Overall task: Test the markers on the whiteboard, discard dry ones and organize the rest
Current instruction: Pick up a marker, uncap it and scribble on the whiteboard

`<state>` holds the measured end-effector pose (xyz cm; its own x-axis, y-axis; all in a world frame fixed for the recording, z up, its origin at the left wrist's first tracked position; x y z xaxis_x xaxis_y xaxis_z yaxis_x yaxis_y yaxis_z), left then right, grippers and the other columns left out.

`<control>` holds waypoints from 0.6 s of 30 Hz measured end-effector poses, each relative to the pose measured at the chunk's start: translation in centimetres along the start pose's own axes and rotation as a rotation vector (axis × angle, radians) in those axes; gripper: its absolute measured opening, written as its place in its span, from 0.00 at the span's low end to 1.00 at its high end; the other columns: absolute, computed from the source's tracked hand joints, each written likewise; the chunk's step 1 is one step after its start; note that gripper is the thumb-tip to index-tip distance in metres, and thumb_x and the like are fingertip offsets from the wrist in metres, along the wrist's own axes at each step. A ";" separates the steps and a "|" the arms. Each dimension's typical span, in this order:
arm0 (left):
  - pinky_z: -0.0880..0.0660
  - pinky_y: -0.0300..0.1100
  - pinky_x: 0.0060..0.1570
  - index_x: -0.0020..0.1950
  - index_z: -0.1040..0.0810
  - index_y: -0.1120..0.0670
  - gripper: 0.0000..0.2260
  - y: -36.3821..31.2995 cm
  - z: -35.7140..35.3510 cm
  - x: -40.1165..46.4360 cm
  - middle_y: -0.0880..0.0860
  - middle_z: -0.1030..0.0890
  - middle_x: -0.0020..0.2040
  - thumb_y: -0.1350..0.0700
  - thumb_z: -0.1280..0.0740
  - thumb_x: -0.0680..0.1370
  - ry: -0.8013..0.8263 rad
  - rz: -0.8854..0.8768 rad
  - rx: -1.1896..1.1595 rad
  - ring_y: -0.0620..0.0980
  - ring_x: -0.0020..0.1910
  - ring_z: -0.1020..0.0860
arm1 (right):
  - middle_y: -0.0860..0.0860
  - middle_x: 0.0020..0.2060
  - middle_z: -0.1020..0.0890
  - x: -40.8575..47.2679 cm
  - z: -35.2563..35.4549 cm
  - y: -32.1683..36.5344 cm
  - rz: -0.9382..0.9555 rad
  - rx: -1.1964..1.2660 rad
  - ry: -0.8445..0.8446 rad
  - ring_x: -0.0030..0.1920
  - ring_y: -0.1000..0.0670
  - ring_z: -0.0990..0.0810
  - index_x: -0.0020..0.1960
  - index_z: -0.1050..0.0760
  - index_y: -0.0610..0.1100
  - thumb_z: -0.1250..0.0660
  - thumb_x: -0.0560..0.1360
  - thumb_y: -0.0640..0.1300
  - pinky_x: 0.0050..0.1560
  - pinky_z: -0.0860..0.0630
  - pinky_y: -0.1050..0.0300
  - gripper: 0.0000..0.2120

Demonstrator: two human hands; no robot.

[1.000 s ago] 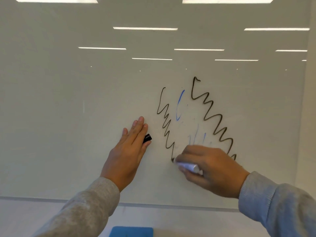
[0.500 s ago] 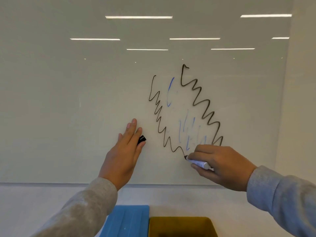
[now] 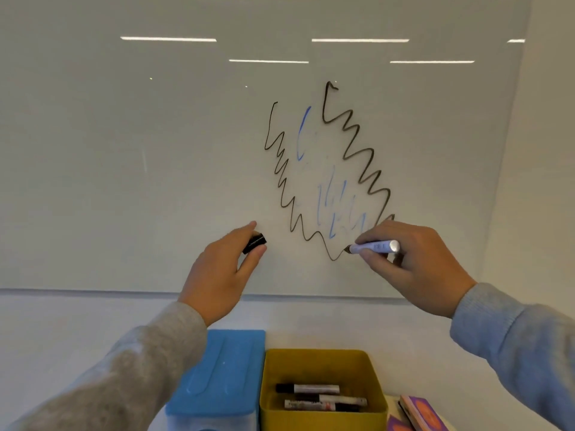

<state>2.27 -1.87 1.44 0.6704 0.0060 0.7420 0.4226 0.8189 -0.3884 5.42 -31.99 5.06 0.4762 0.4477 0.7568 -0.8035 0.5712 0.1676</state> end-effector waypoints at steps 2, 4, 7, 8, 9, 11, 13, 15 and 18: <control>0.27 0.33 0.59 0.69 0.25 0.47 0.18 -0.1 -0.9 -1.3 0.39 0.21 0.60 0.43 0.40 0.81 0.025 -0.003 -0.020 0.36 0.57 0.24 | 0.59 0.42 0.17 -1.3 -0.8 0.6 -0.077 0.126 -0.044 0.44 0.54 0.19 0.50 0.17 0.51 0.32 0.78 0.48 0.38 0.28 0.68 0.05; 0.26 0.36 0.55 0.65 0.22 0.47 0.15 -0.3 -1.9 -2.6 0.40 0.20 0.53 0.45 0.39 0.82 0.050 -0.005 -0.054 0.38 0.53 0.23 | 0.60 0.43 0.16 -2.6 -1.8 0.8 -0.165 0.227 -0.077 0.45 0.54 0.19 0.50 0.17 0.51 0.31 0.77 0.47 0.36 0.27 0.67 0.04; 0.30 0.30 0.46 0.66 0.22 0.48 0.13 -0.8 -3.3 -4.3 0.46 0.24 0.46 0.49 0.37 0.82 0.074 0.040 -0.128 0.40 0.46 0.25 | 0.61 0.42 0.18 -4.5 -3.7 0.9 -0.262 0.305 -0.066 0.44 0.53 0.20 0.49 0.18 0.53 0.31 0.77 0.48 0.37 0.24 0.63 0.03; 0.31 0.29 0.44 0.67 0.23 0.48 0.14 -1.0 -3.7 -4.8 0.47 0.25 0.45 0.50 0.37 0.82 0.091 0.068 -0.151 0.40 0.44 0.26 | 0.60 0.41 0.18 -5.1 -4.2 0.9 -0.290 0.334 -0.065 0.43 0.52 0.20 0.49 0.19 0.54 0.31 0.77 0.48 0.37 0.22 0.58 0.03; 0.31 0.29 0.43 0.67 0.23 0.48 0.14 -1.2 -4.0 -5.4 0.48 0.26 0.45 0.50 0.37 0.82 0.109 0.092 -0.169 0.41 0.43 0.26 | 0.59 0.41 0.18 -5.6 -4.6 1.1 -0.320 0.362 -0.070 0.42 0.52 0.20 0.48 0.20 0.53 0.30 0.77 0.49 0.38 0.20 0.53 0.02; 0.31 0.30 0.43 0.67 0.22 0.48 0.14 -1.7 -4.6 -6.7 0.48 0.25 0.44 0.50 0.37 0.82 0.150 0.115 -0.194 0.42 0.43 0.26 | 0.57 0.40 0.18 -6.7 -5.4 1.5 -0.383 0.410 -0.086 0.41 0.50 0.19 0.47 0.22 0.52 0.30 0.76 0.48 0.40 0.18 0.47 0.01; 0.29 0.31 0.46 0.67 0.22 0.47 0.14 -1.9 -5.1 -7.8 0.47 0.23 0.46 0.50 0.36 0.82 0.185 0.119 -0.223 0.42 0.46 0.25 | 0.54 0.40 0.18 -7.5 -6.2 1.8 -0.432 0.461 -0.110 0.41 0.49 0.17 0.47 0.24 0.51 0.30 0.77 0.46 0.40 0.17 0.44 0.03; 0.28 0.31 0.48 0.68 0.23 0.47 0.15 -2.0 -5.8 -9.6 0.46 0.22 0.46 0.49 0.35 0.81 0.203 0.159 -0.271 0.42 0.48 0.24 | 0.51 0.41 0.18 -9.0 -7.0 2.5 -0.503 0.517 -0.120 0.40 0.49 0.16 0.48 0.25 0.50 0.29 0.77 0.44 0.38 0.17 0.46 0.05; 0.27 0.31 0.47 0.70 0.24 0.48 0.17 -2.3 -6.5 -11.7 0.47 0.21 0.46 0.51 0.35 0.81 0.191 0.185 -0.313 0.43 0.47 0.23 | 0.49 0.42 0.18 -10.6 -8.0 3.2 -0.606 0.590 -0.157 0.40 0.48 0.15 0.50 0.26 0.50 0.28 0.76 0.43 0.37 0.18 0.53 0.08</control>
<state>-2.57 -7.58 -9.86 0.8412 0.0062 0.5406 0.4293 0.6000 -0.6750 0.68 -29.42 -7.44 0.8632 0.0556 0.5017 -0.5013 0.2104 0.8393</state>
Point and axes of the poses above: each hand's wrist, its own x-axis towards the middle knuckle, its own z-axis out of the back of the hand, y = z × x, the point moved 1 cm from there along x, towards the middle knuckle
